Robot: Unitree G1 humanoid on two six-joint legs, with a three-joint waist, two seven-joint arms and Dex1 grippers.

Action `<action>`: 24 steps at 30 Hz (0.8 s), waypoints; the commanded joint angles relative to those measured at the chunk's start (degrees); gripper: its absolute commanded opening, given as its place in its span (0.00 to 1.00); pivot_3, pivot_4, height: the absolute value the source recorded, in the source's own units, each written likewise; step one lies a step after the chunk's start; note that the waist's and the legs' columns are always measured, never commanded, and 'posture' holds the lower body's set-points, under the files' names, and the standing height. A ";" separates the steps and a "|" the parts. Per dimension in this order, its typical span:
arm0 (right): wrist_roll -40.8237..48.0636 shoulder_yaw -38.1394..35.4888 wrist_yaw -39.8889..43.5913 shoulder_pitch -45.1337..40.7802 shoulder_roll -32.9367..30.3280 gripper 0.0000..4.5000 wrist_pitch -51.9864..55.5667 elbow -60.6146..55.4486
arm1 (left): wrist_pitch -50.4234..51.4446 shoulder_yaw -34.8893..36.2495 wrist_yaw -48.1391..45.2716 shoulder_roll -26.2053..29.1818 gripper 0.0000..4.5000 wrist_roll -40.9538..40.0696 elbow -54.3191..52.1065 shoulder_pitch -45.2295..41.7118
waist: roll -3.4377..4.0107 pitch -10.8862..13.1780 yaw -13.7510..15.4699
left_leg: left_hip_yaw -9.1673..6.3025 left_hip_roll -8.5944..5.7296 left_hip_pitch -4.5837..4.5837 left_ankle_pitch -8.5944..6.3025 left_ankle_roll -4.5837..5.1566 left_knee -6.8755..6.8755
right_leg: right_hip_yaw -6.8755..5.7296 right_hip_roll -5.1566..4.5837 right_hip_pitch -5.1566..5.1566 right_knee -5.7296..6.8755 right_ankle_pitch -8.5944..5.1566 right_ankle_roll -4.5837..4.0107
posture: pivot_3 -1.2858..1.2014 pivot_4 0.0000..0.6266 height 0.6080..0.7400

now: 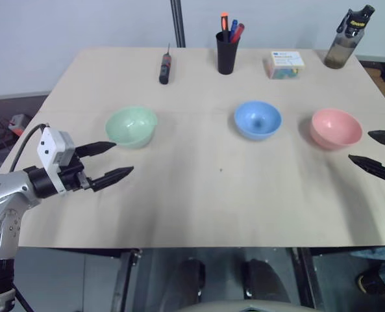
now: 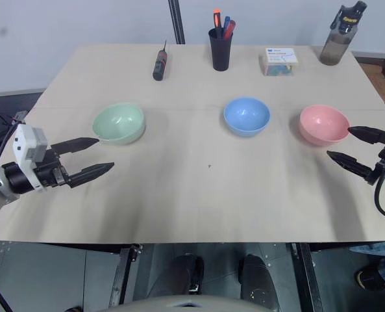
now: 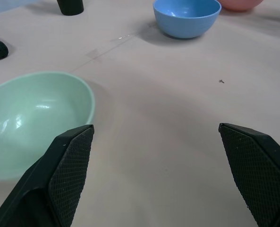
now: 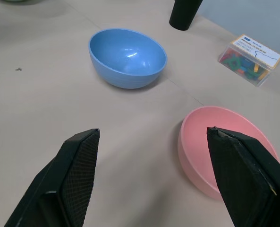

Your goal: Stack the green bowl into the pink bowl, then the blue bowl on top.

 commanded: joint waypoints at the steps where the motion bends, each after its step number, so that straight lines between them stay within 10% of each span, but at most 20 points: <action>1: -0.95 -0.07 -0.80 -1.41 -0.84 0.84 -0.67 -0.69 | -0.03 1.88 -0.43 0.80 1.00 -1.35 -1.22 -1.27 | 0.00 0.00 -0.01 | 0.00 0.00 0.00 0.00 0.00 0.00 | 0.00 0.00 0.00 0.00 0.00 0.00 | 0.52 0.24 1.00; 19: -22.21 26.44 -16.36 -26.58 9.63 0.84 -3.06 22.13 | 0.83 -12.55 1.24 -8.13 1.00 -4.09 -12.22 -17.06 | 0.01 0.00 -0.43 | 0.15 -0.04 0.01 0.15 -0.24 0.07 | 0.09 0.28 -0.07 0.09 0.02 0.00 | 0.52 0.24 1.00; 24: -26.55 30.19 -17.03 -32.16 12.14 0.51 -7.50 32.20 | 1.96 -12.03 2.49 -8.05 1.00 -4.66 -14.34 -16.40 | 0.02 0.01 -0.37 | 0.19 -0.07 -0.30 0.15 -0.25 -0.01 | 0.12 0.29 -0.42 0.06 0.01 -0.01 | 0.52 0.24 1.00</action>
